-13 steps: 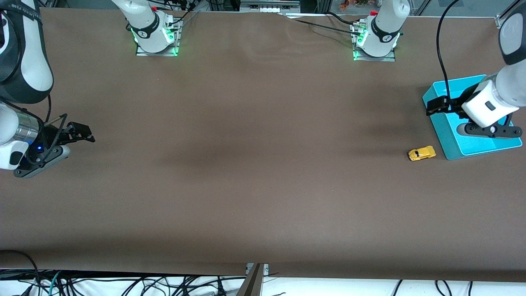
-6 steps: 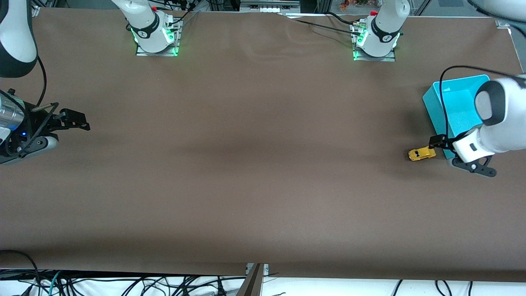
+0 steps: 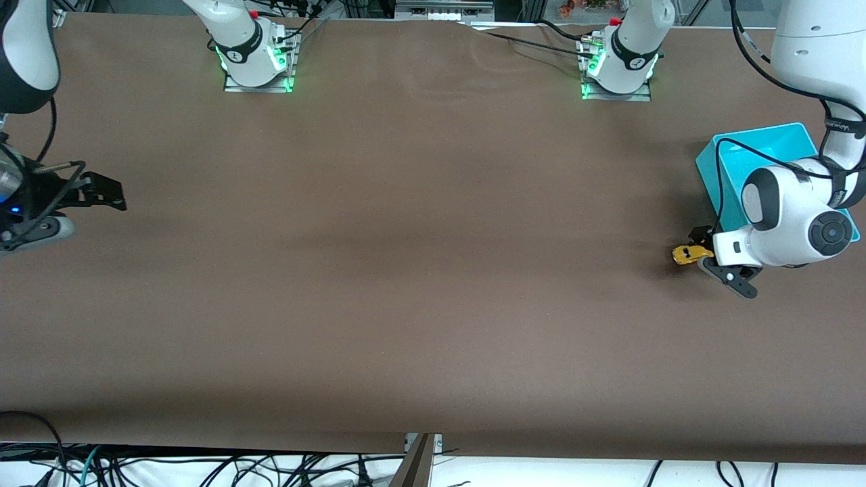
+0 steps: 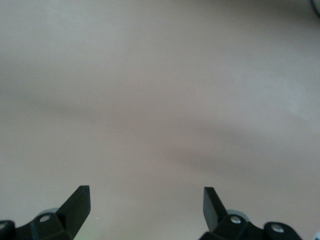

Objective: Wind and store yellow beetle car
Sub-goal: 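Grasp the yellow car with the left gripper while the right gripper withdraws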

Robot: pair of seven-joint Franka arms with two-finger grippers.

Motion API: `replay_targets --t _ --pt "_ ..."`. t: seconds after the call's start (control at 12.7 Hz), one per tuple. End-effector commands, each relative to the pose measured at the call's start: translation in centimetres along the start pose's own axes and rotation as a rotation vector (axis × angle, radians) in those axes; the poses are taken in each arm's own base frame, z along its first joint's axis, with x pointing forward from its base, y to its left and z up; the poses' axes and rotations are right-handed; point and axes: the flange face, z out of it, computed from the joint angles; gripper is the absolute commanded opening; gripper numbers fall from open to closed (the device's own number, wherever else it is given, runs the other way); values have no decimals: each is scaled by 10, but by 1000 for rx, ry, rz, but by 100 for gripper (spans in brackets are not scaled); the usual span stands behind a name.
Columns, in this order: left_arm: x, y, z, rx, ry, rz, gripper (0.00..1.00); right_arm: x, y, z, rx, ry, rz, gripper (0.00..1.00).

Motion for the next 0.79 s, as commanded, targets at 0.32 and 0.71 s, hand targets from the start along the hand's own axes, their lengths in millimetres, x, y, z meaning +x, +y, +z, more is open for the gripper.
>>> replay_targets --t 0.32,0.71 --pt "-23 19 40 23 21 252 100 -38 -13 -44 -39 67 6 100" --pt "-14 21 -3 77 58 264 0 -53 -31 -40 -18 46 217 100"
